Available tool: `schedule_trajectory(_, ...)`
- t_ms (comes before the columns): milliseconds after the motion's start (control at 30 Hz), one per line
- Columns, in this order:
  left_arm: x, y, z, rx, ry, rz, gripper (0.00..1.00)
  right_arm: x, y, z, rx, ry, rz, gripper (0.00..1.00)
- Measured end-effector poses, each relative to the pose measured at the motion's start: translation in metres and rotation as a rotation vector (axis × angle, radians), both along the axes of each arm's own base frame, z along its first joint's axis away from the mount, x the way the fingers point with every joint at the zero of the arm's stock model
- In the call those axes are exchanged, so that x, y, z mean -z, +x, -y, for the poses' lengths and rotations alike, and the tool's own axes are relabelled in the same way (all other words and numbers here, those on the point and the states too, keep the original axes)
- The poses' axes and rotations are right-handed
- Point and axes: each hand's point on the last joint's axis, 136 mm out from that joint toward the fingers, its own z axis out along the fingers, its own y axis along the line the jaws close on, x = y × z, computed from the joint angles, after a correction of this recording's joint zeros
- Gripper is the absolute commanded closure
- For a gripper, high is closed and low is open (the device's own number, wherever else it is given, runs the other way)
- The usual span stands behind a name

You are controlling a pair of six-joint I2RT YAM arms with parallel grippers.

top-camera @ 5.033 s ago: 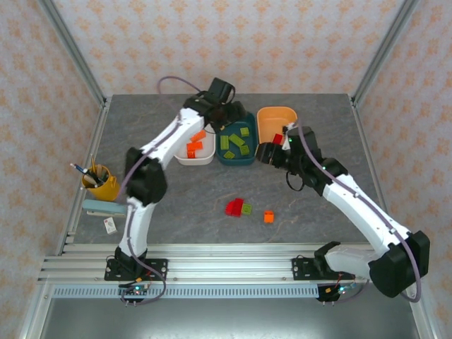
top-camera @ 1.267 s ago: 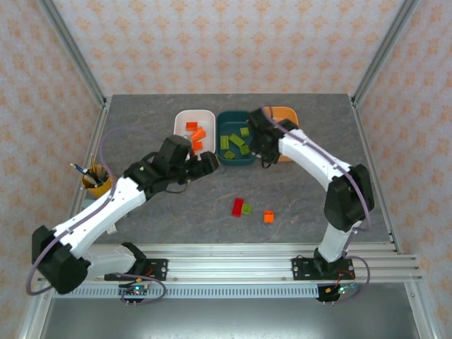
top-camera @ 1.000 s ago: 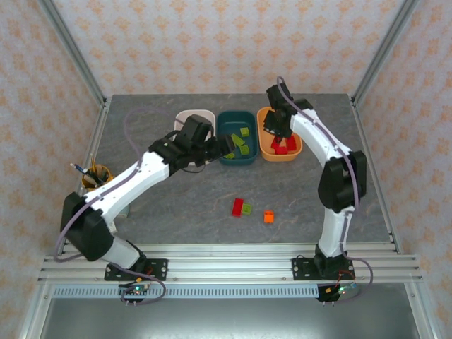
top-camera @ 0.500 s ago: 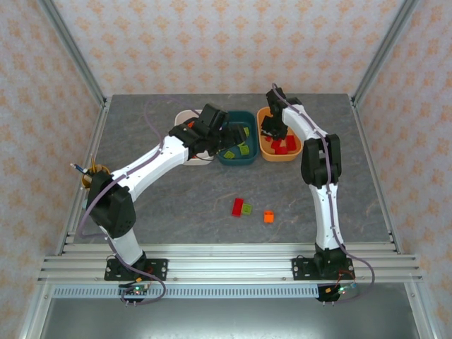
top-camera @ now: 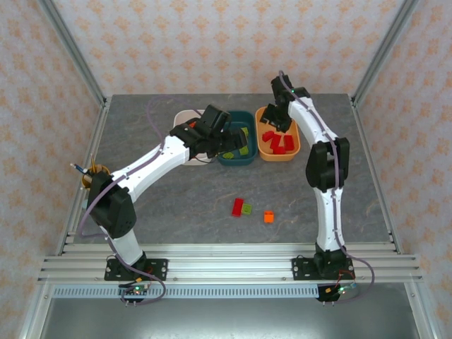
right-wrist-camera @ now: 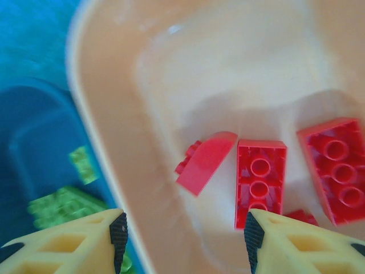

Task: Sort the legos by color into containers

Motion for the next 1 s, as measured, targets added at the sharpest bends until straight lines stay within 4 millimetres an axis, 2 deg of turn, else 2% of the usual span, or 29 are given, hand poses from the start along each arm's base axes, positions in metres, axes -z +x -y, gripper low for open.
schedule_trajectory(100,-0.005,-0.007,0.006,0.055,0.03,0.013,0.16,-0.055,-0.013,0.005,0.006,0.008,0.103,0.42)
schedule_trajectory(167,-0.008,-0.013,0.01,0.098,0.053,0.022,0.16,-0.089,-0.033,0.01,0.01,0.017,0.161,0.42)
schedule_trajectory(233,-0.008,-0.019,0.013,0.141,0.077,0.027,0.17,-0.111,-0.054,0.013,0.01,0.023,0.198,0.42)
schedule_trajectory(300,-0.006,-0.026,0.016,0.189,0.106,0.032,0.18,-0.122,-0.078,0.015,0.005,0.026,0.216,0.42)
schedule_trajectory(400,-0.003,-0.041,0.024,0.287,0.155,0.037,0.19,-0.117,-0.116,0.016,-0.003,0.032,0.196,0.42)
schedule_trajectory(533,0.004,-0.069,0.043,0.447,0.21,0.049,0.2,-0.085,-0.175,0.024,0.015,0.039,0.101,0.42)
schedule_trajectory(633,0.017,-0.09,0.06,0.559,0.254,0.045,0.2,-0.06,-0.22,0.036,0.047,0.041,0.021,0.41)
schedule_trajectory(700,0.029,-0.102,0.071,0.614,0.28,0.029,0.2,-0.048,-0.25,0.044,0.071,0.042,-0.021,0.4)
schedule_trajectory(833,0.069,-0.127,0.094,0.694,0.334,-0.044,0.21,-0.035,-0.305,0.063,0.123,0.038,-0.074,0.37)
schedule_trajectory(933,0.101,-0.143,0.111,0.697,0.365,-0.12,0.21,-0.033,-0.331,0.075,0.155,0.027,-0.084,0.35)
schedule_trajectory(1000,0.121,-0.152,0.118,0.669,0.377,-0.177,0.21,-0.033,-0.341,0.079,0.167,0.023,-0.085,0.34)
